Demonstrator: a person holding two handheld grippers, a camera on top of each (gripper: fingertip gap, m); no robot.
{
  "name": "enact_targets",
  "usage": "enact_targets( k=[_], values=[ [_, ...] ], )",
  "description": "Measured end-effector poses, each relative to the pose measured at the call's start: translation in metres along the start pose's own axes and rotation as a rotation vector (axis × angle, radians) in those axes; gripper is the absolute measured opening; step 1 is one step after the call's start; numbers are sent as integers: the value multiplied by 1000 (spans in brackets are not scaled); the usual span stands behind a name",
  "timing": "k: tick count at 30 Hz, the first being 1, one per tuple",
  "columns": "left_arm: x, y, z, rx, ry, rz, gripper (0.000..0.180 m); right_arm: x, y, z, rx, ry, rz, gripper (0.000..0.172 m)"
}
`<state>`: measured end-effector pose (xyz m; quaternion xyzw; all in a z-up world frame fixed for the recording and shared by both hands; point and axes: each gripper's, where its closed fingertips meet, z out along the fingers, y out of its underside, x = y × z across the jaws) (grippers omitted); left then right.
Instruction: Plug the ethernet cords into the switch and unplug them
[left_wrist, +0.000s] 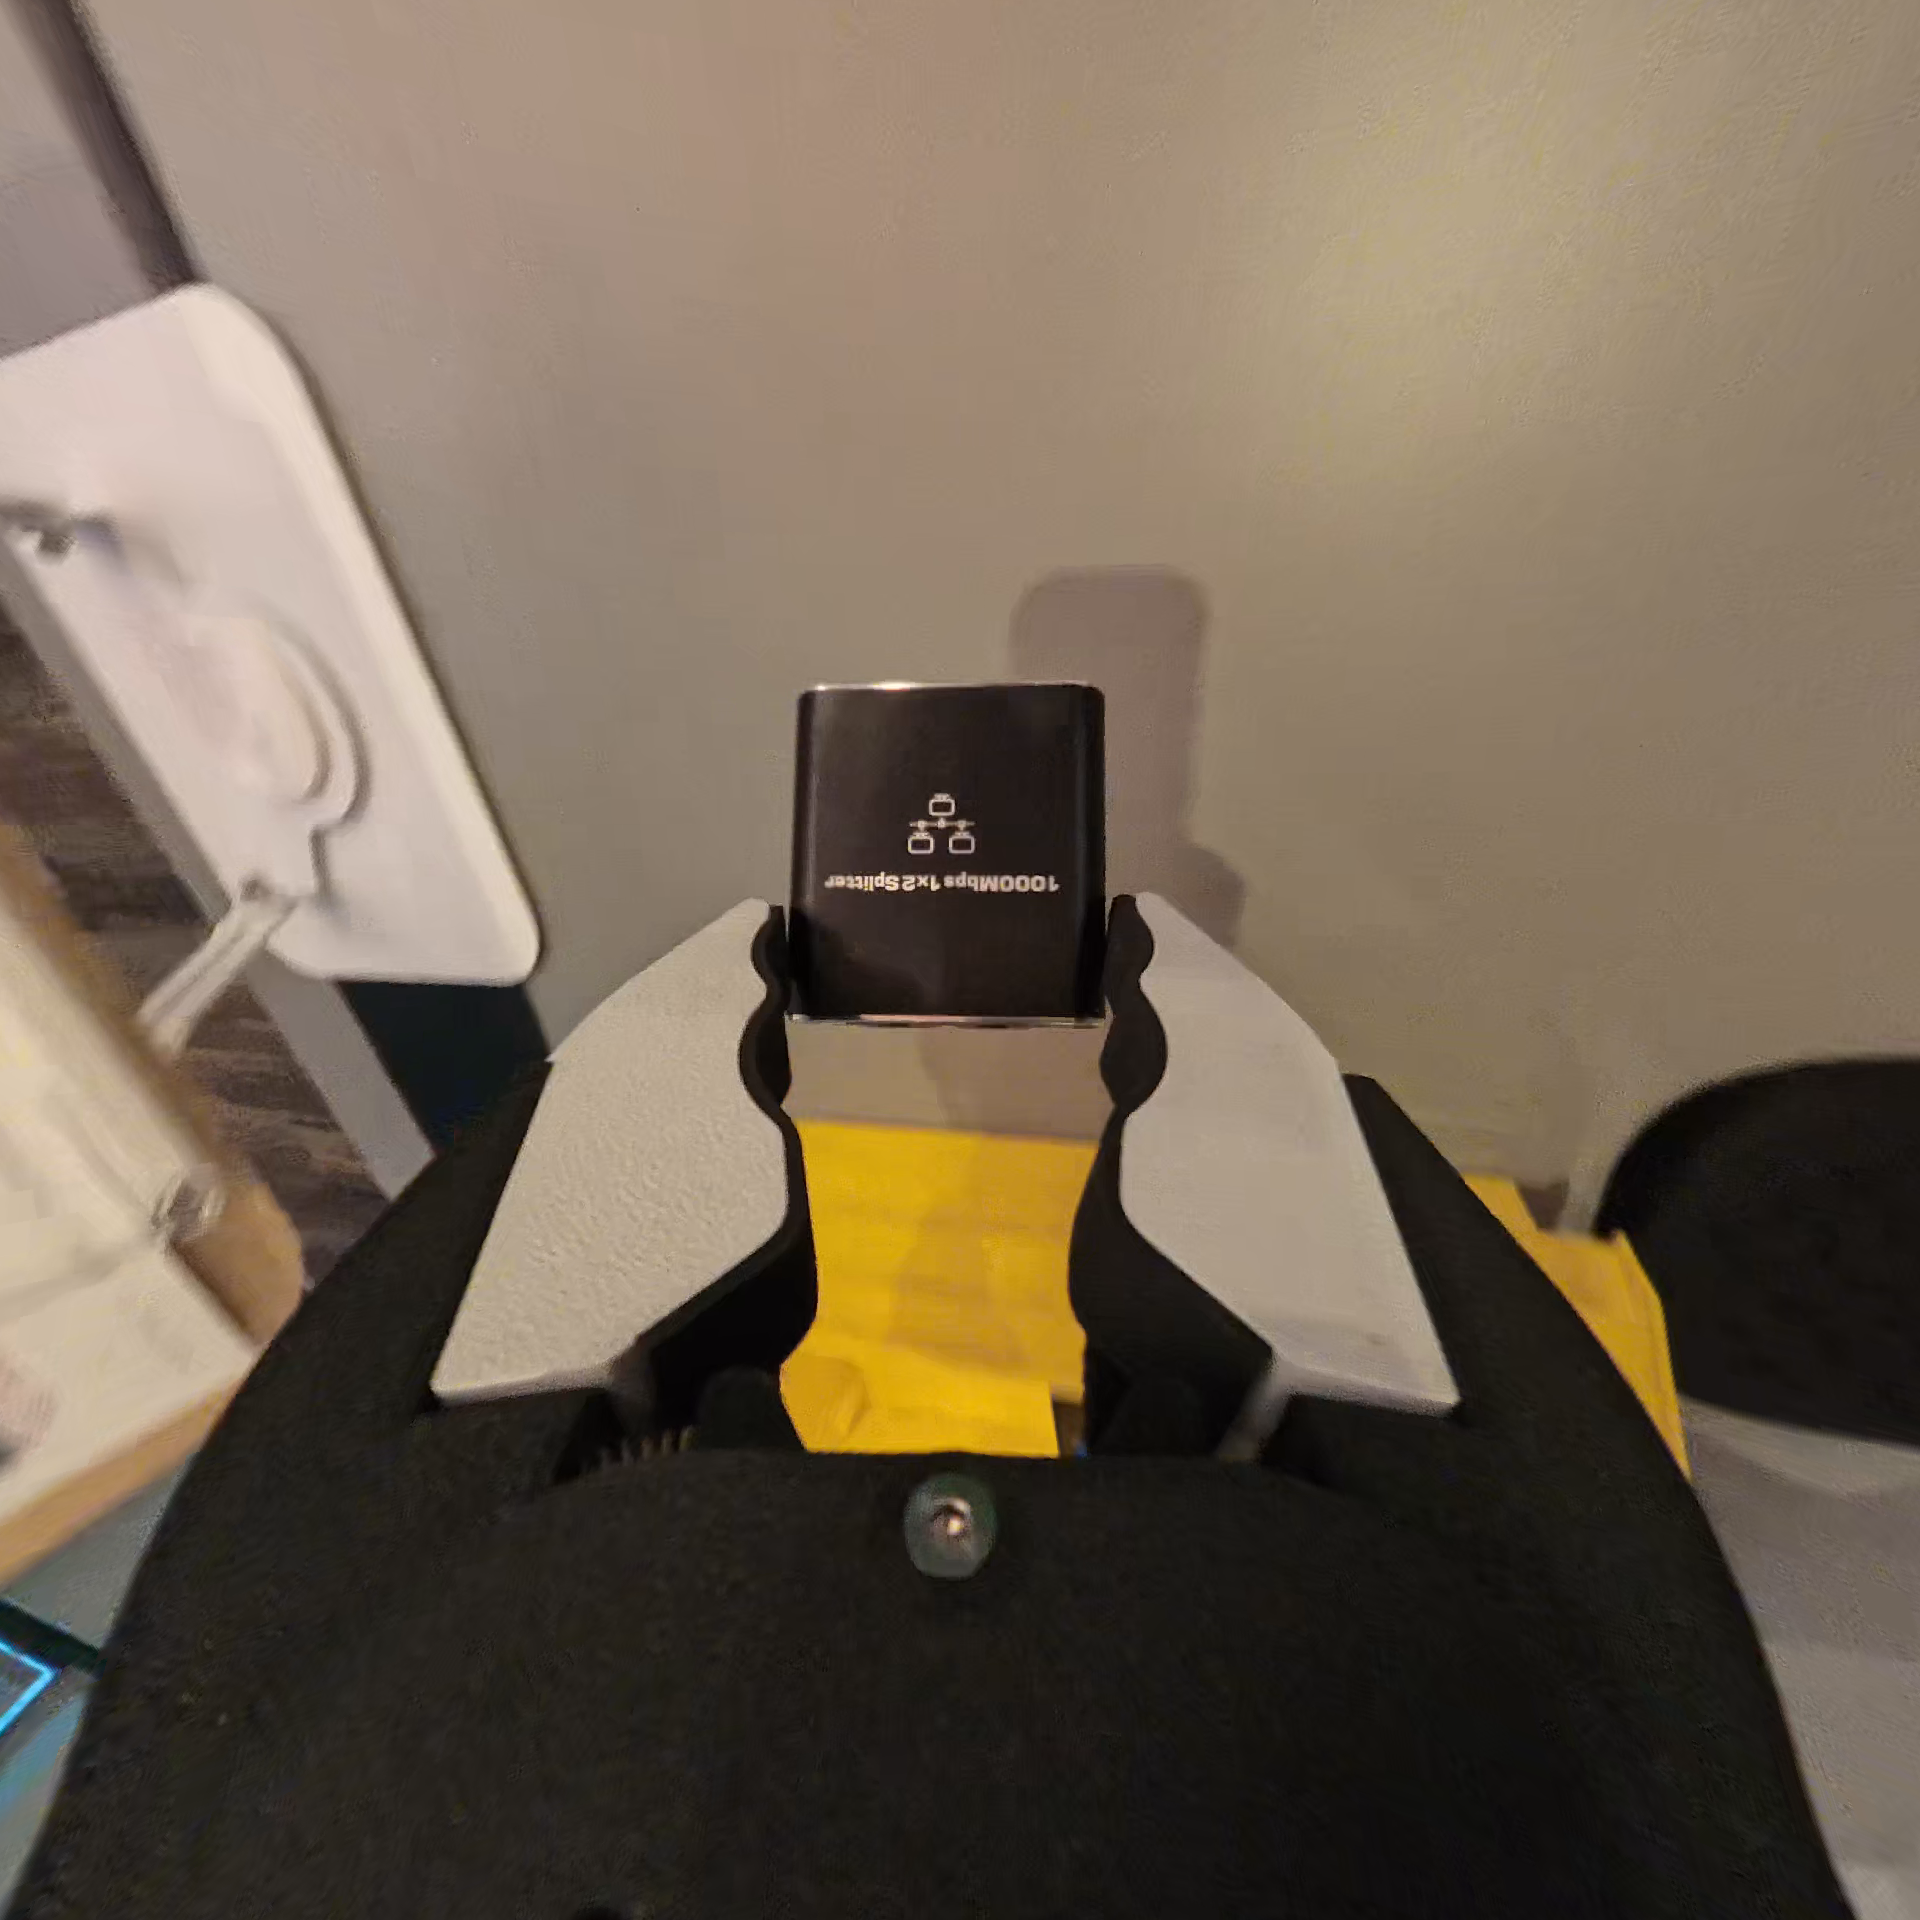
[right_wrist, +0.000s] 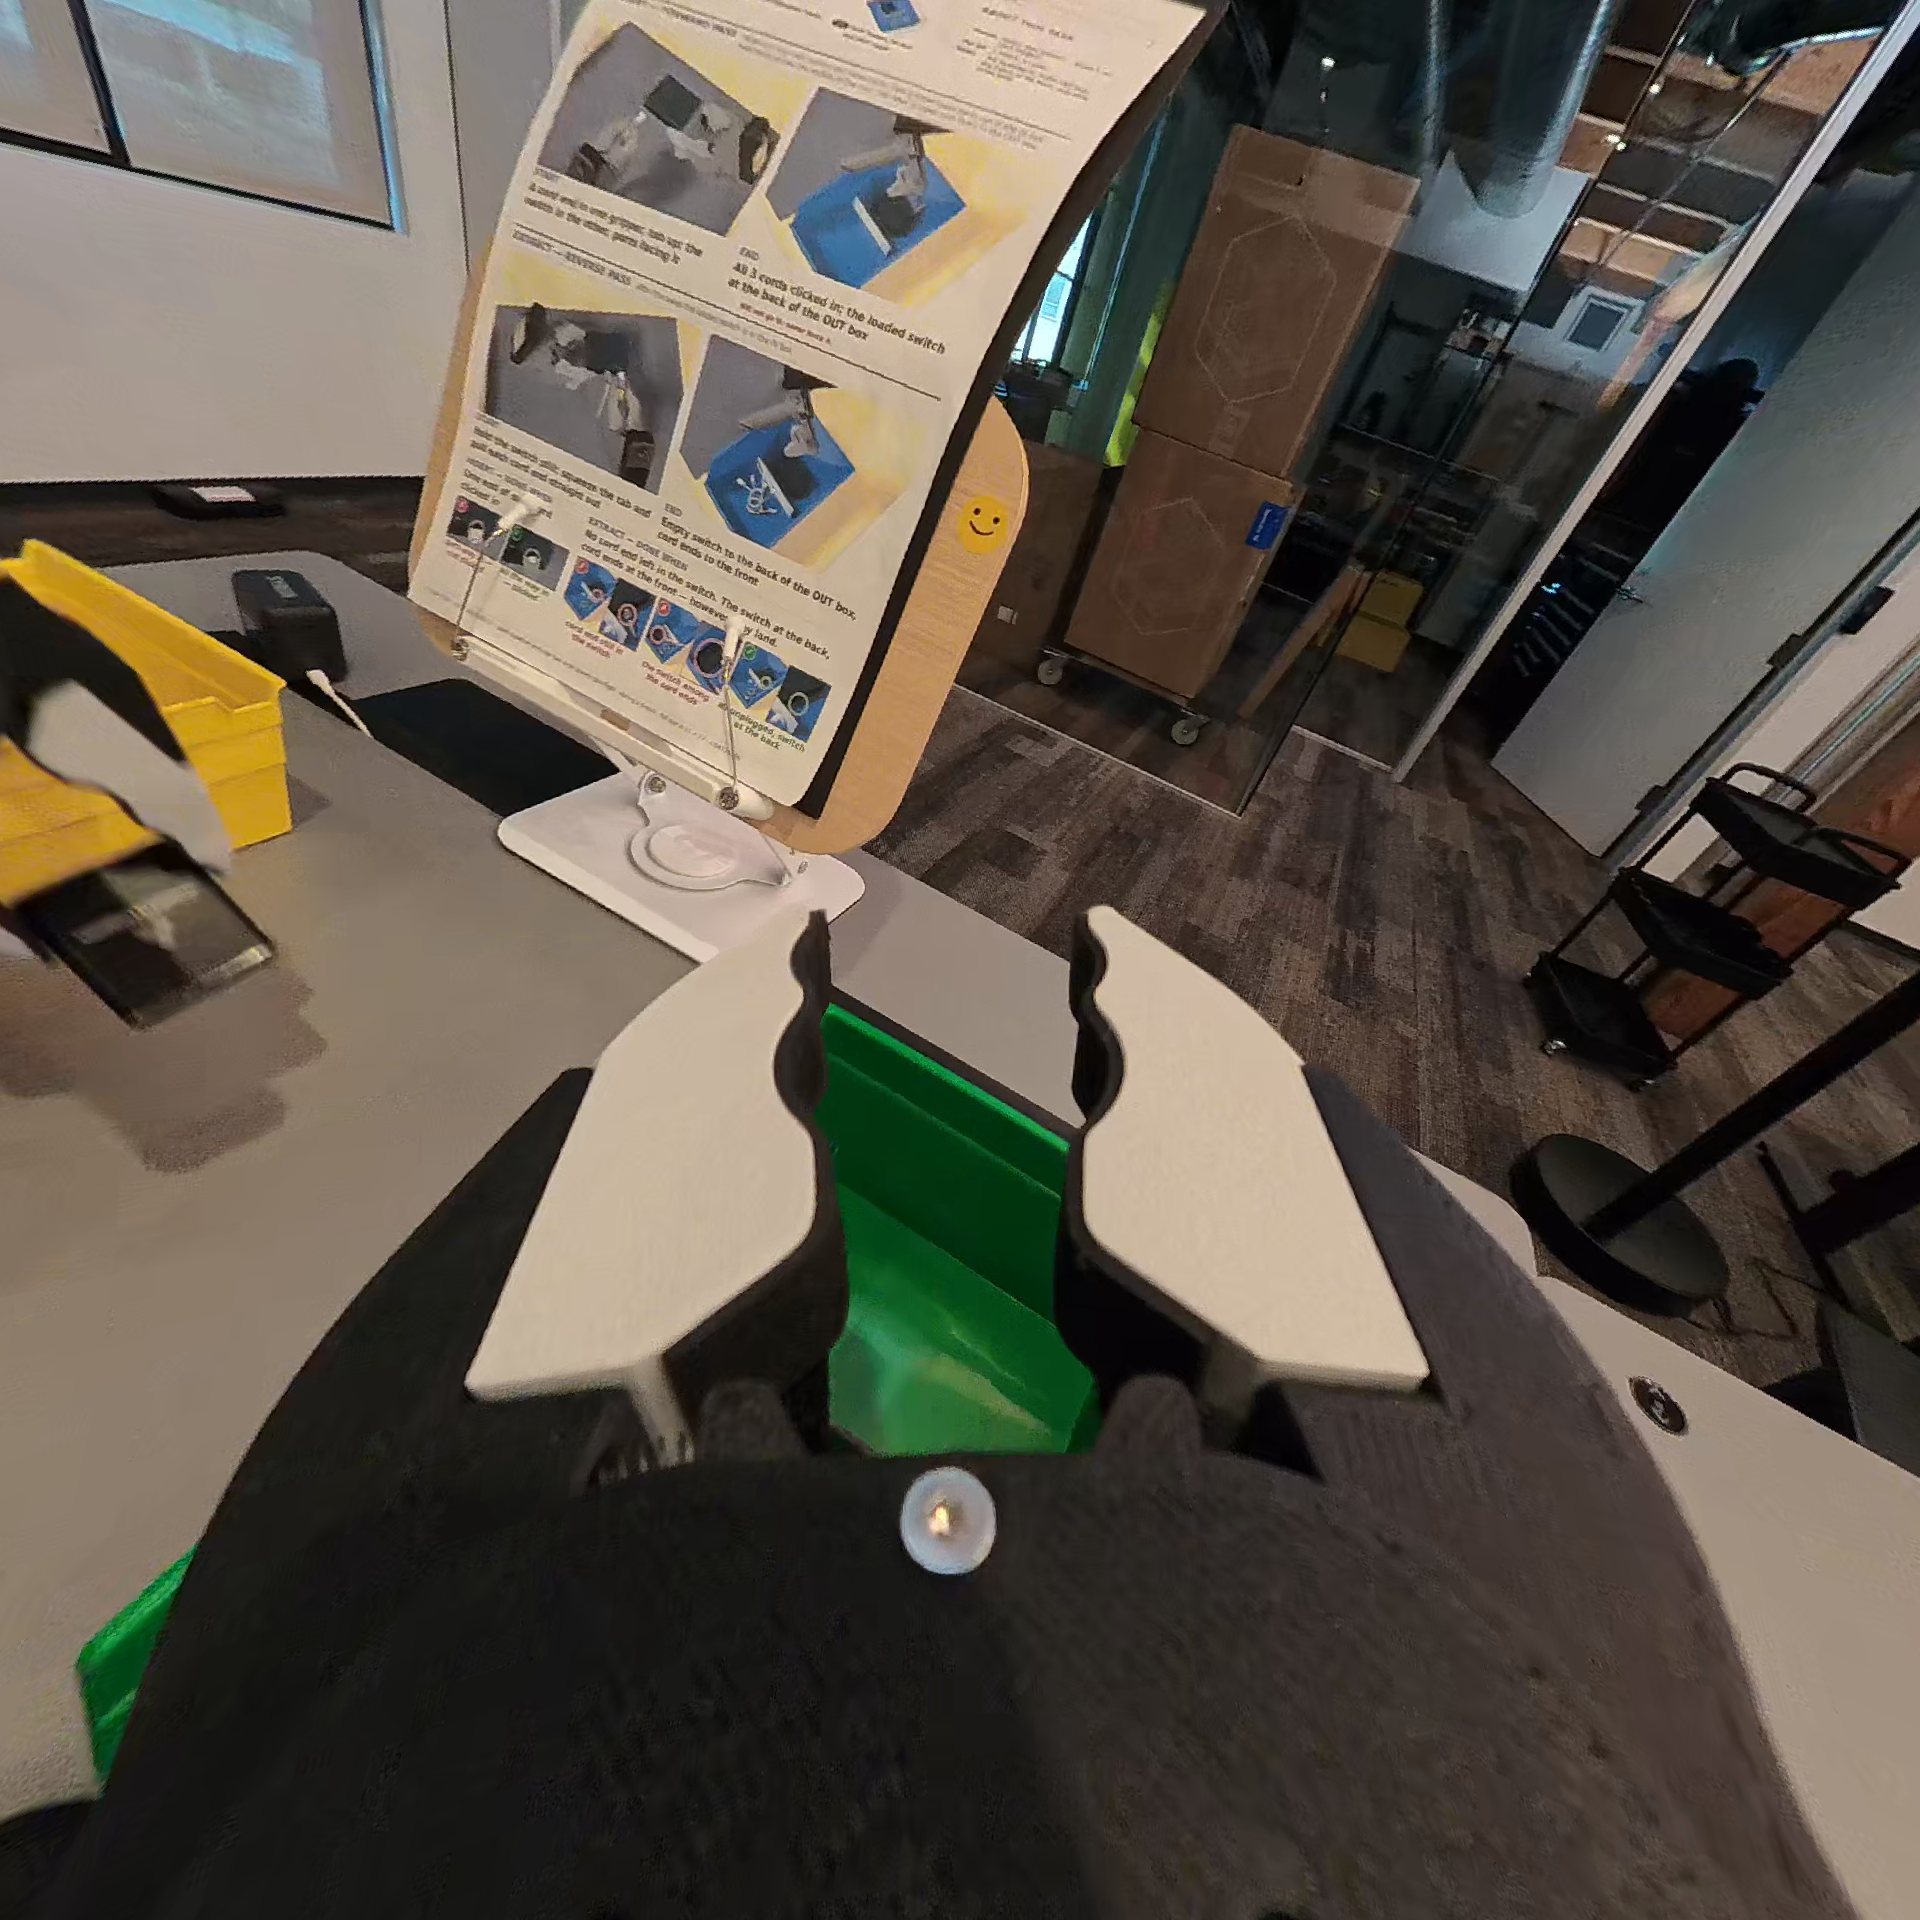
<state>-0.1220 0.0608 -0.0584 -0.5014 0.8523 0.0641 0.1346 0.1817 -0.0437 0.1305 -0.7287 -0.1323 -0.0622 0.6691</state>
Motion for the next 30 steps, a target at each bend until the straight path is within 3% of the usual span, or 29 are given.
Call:
enact_targets(
  k=[3,6,10,16,20,24,27,30],
  values=[
    [12,-19,43,-42,60,18,58,-1,3,-10,-12,-20,7,45],
    [12,-16,74,-108,84,-2,58,-3,6,-15,-25,-34,-12,45],
    [11,-21,86,-51,156,-115,58,-4,6,-14,-12,-62,0,45],
    [11,-11,98,-30,167,-121,57,-3,14,-4,-23,-90,25,45],
    [-2,-3,65,-42,73,-150,67,-3,20,2,-42,-94,35,45],
    [-23,13,-22,121,-109,-229,60,-9,18,8,-47,-103,13,45],
    [-19,70,-66,125,-227,-288,56,-13,19,11,-63,-108,-10,45],
    [7,142,-65,46,-247,-322,50,-12,20,12,-64,-107,-5,45]
  ],
)
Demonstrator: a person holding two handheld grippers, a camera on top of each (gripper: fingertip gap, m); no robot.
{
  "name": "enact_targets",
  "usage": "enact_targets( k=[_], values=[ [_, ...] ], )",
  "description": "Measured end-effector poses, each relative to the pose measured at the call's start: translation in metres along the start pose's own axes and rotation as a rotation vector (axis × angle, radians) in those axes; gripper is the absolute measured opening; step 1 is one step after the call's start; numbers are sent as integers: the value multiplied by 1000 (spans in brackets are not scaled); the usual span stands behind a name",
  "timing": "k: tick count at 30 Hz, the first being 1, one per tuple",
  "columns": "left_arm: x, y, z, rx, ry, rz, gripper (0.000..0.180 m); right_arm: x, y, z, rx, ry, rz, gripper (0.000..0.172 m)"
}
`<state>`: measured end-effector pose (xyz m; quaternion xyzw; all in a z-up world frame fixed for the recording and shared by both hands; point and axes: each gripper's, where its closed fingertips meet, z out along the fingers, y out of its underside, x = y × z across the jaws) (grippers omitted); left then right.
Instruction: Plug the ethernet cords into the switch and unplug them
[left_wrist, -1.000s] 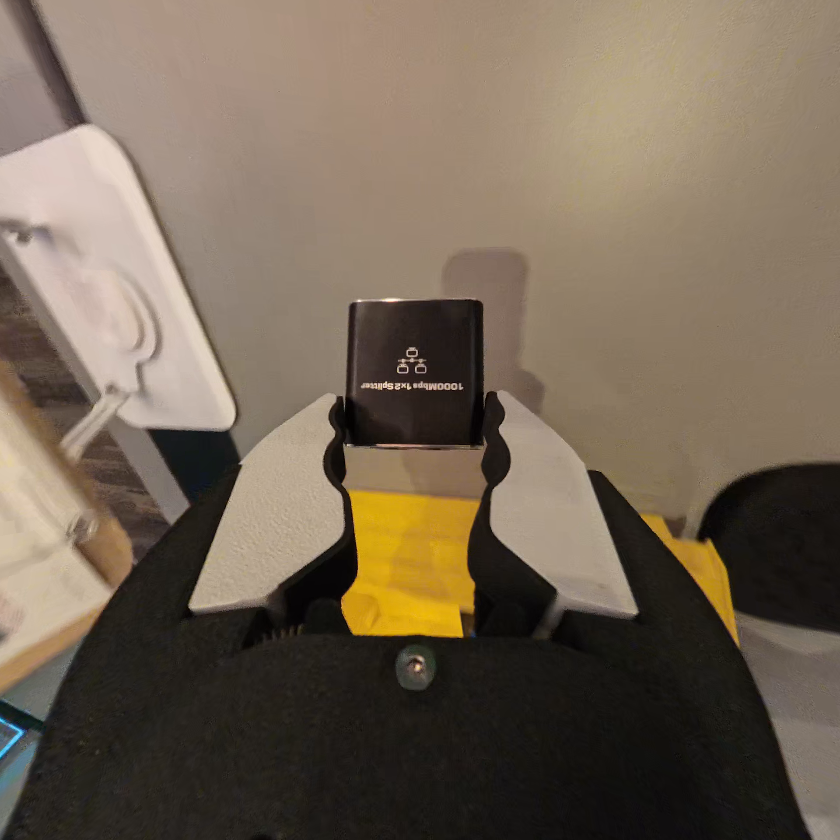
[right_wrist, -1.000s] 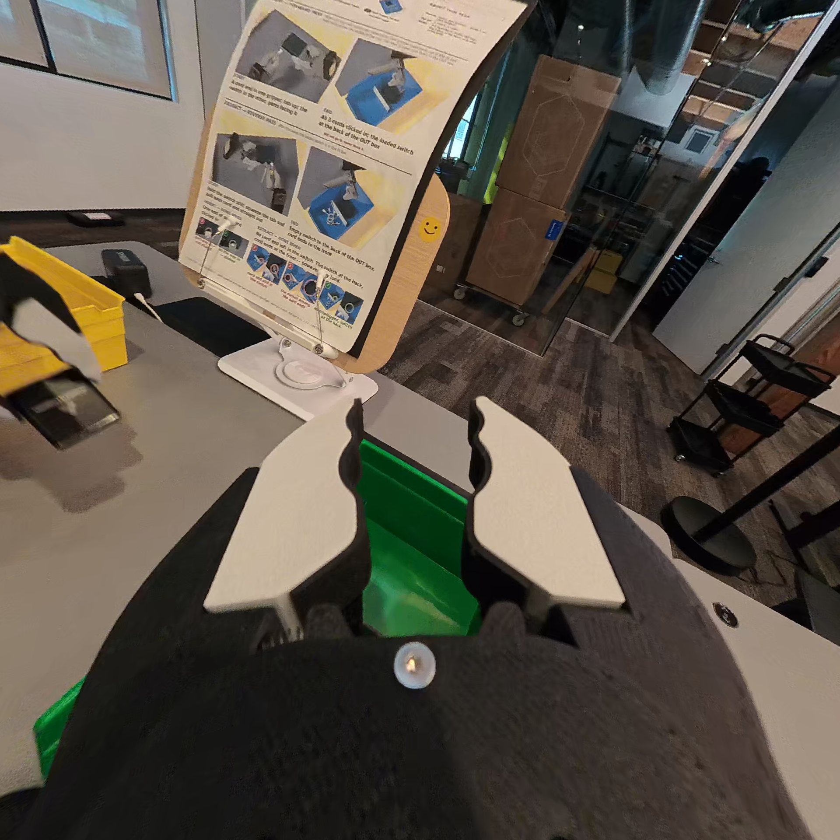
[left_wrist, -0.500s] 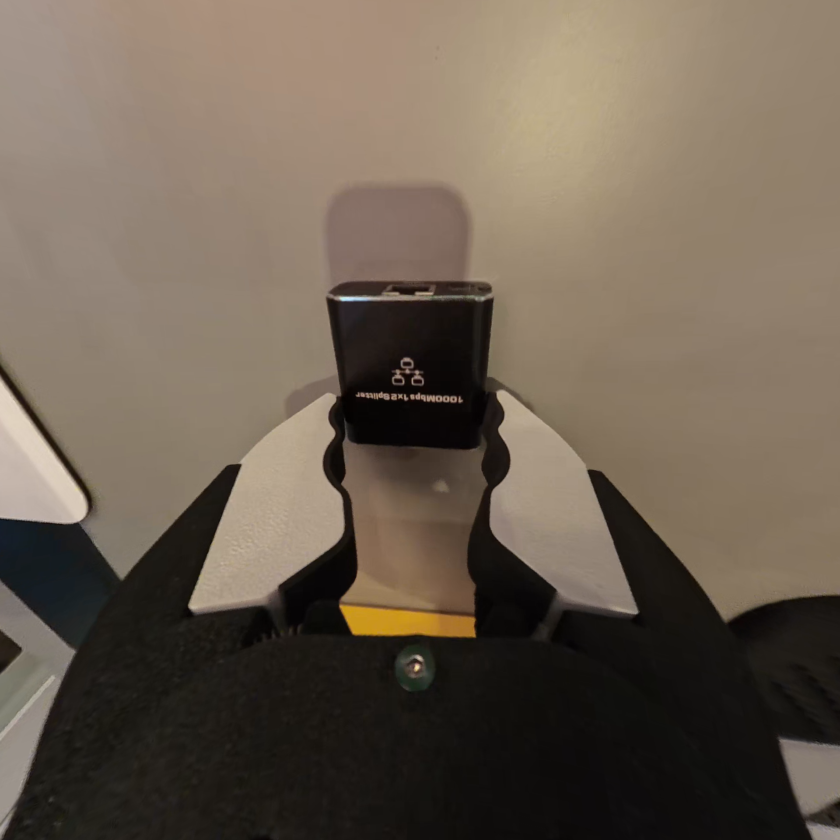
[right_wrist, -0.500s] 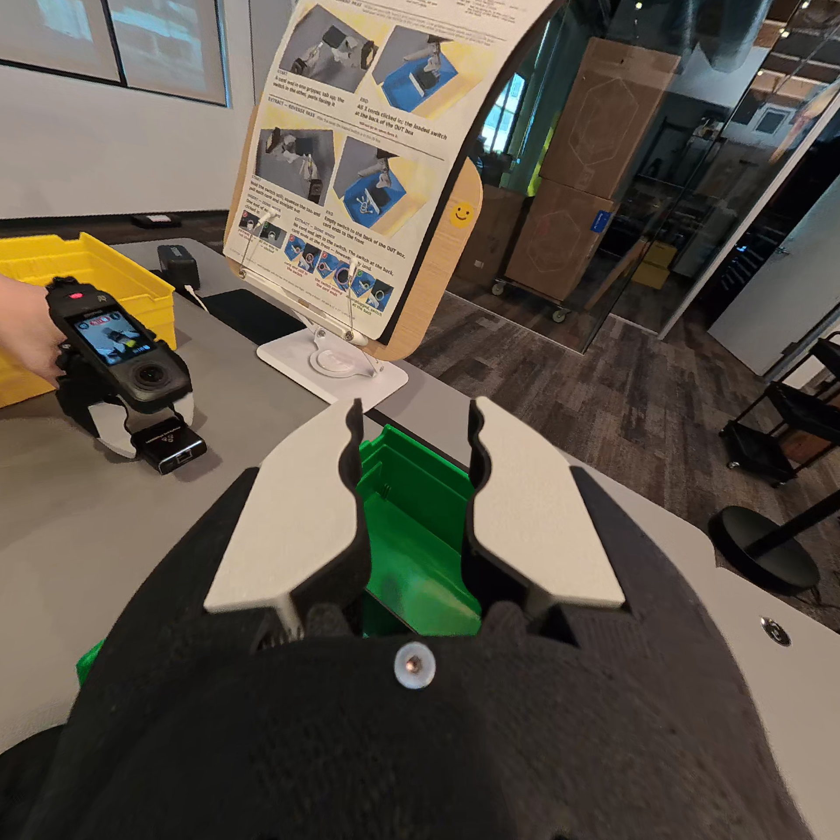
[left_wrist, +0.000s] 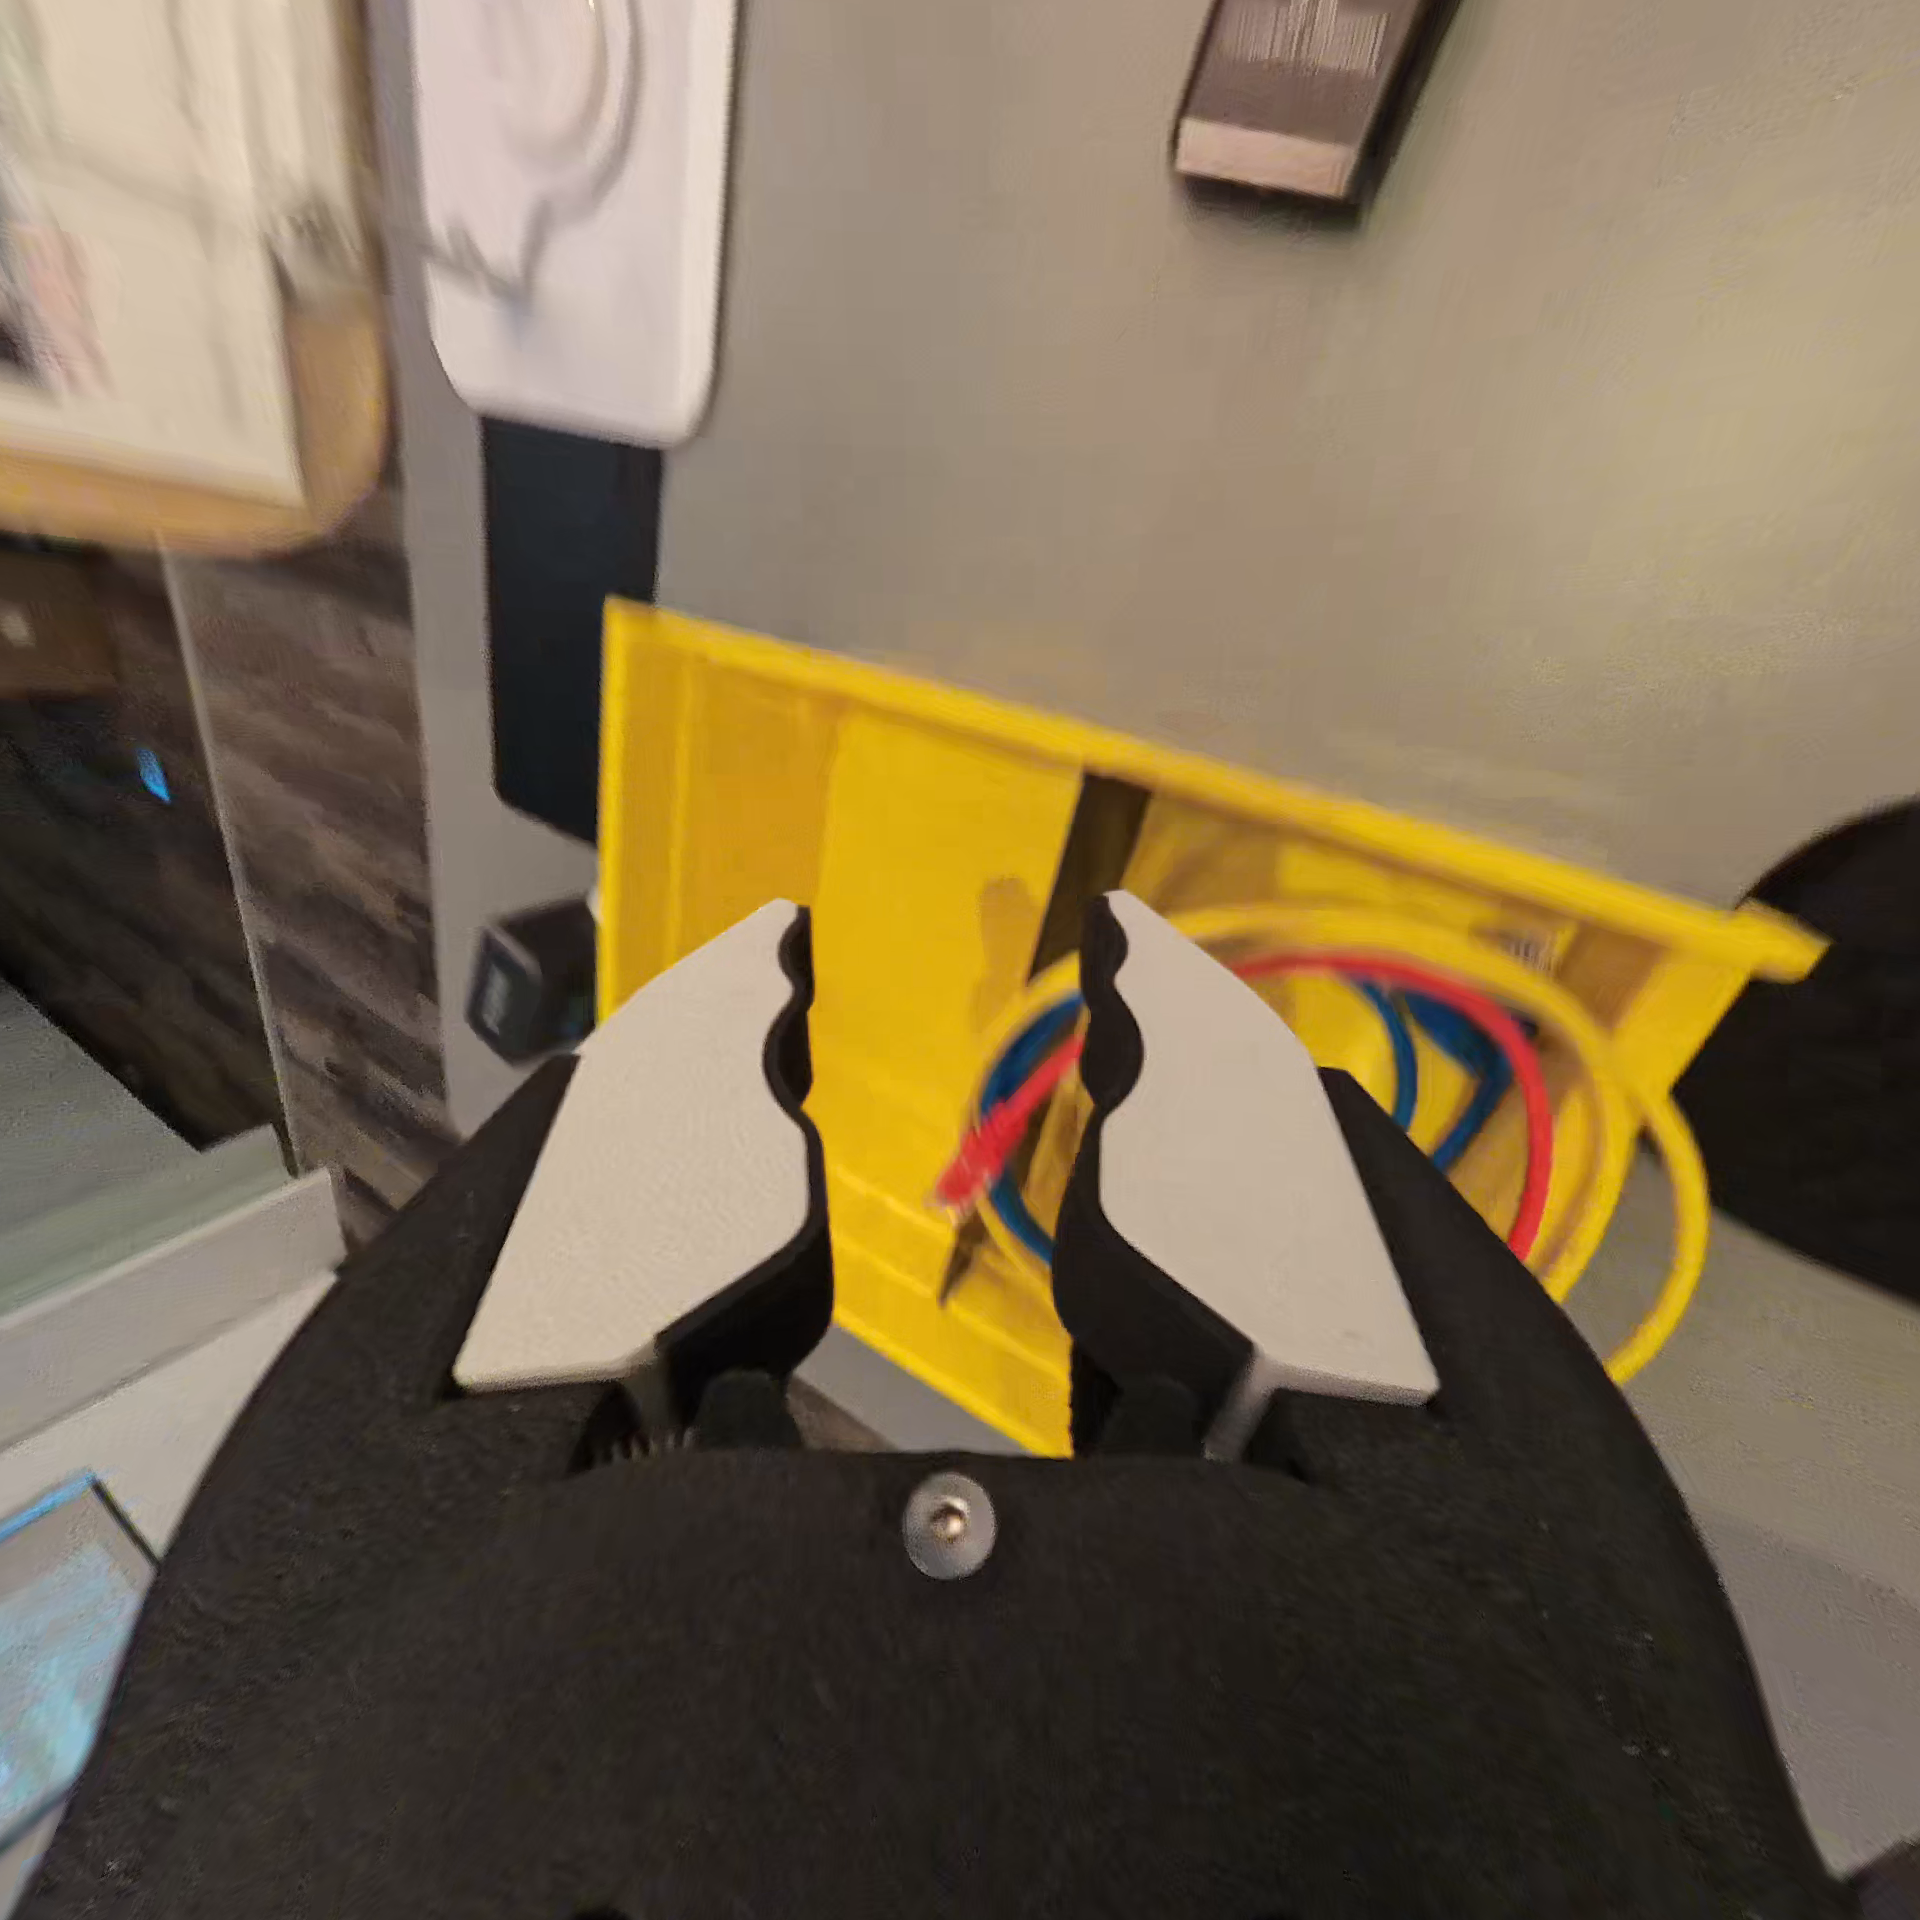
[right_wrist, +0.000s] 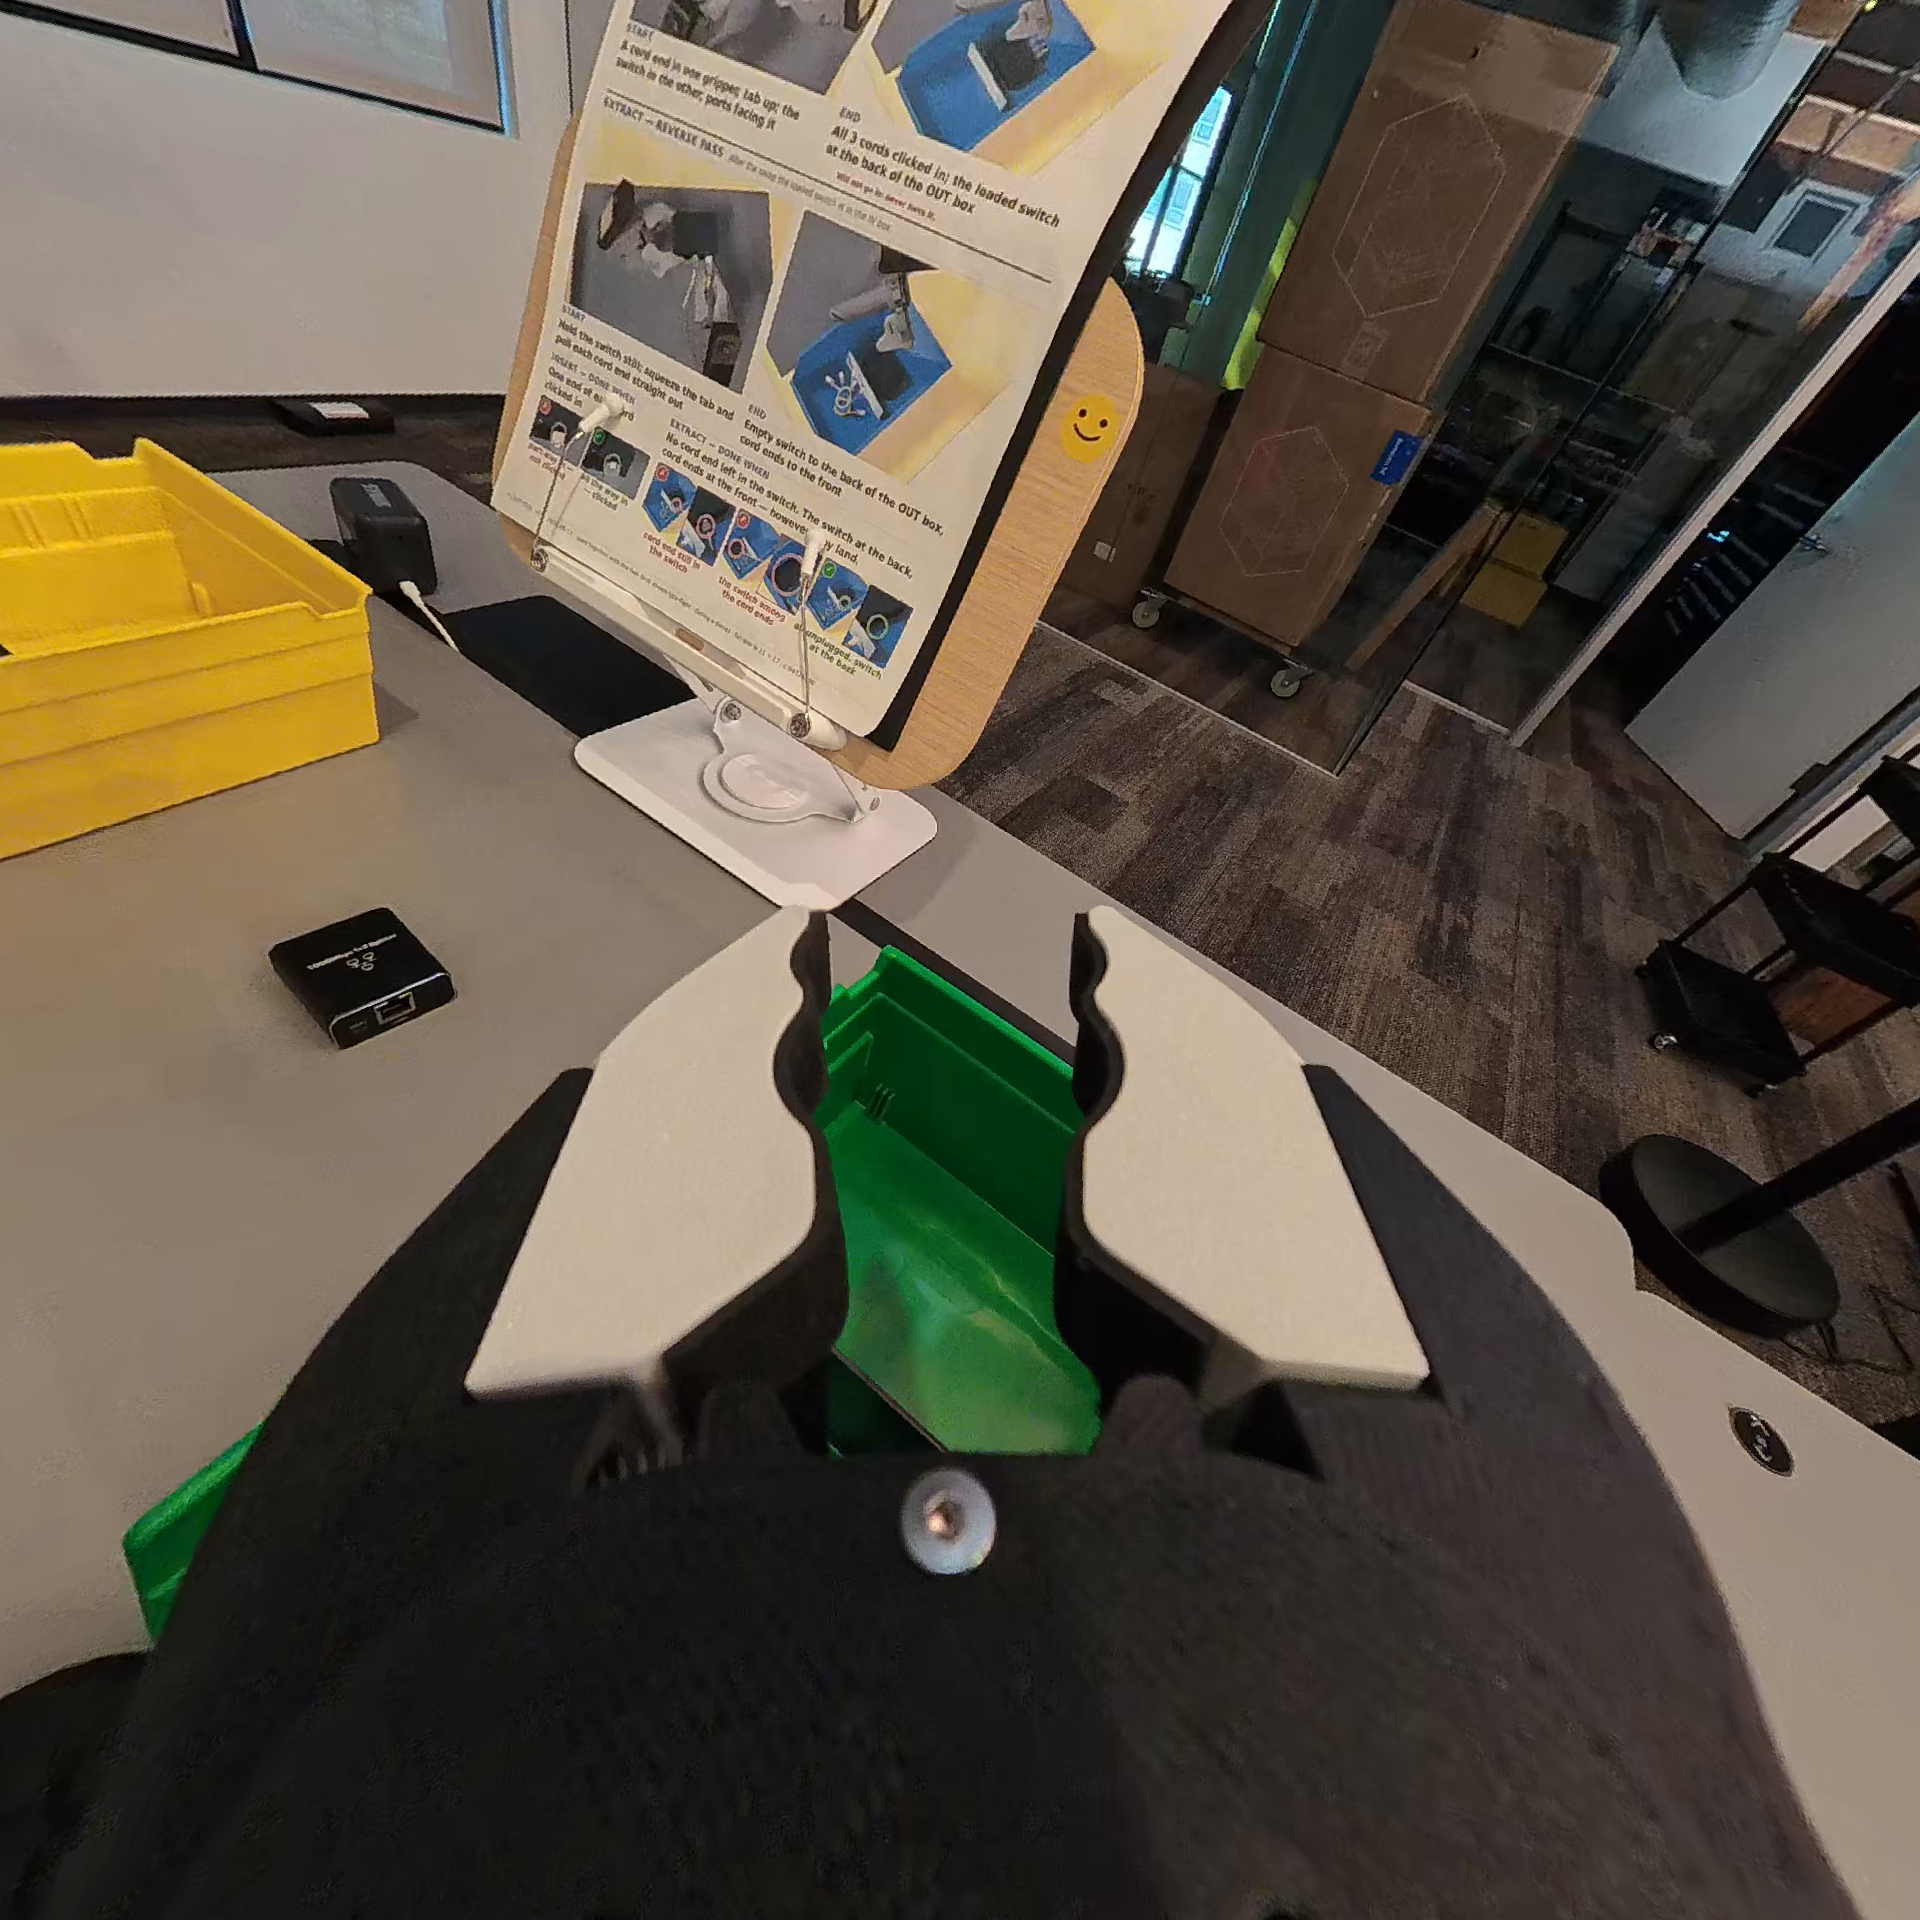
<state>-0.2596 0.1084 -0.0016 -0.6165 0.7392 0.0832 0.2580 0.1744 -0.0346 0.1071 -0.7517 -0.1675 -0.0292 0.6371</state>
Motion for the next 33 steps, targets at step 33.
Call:
enact_targets(
  k=[33],
  values=[
    [-45,20,-114,6,-423,137,13,-152,-80,59,128,-401,-53,42]
  ],
)
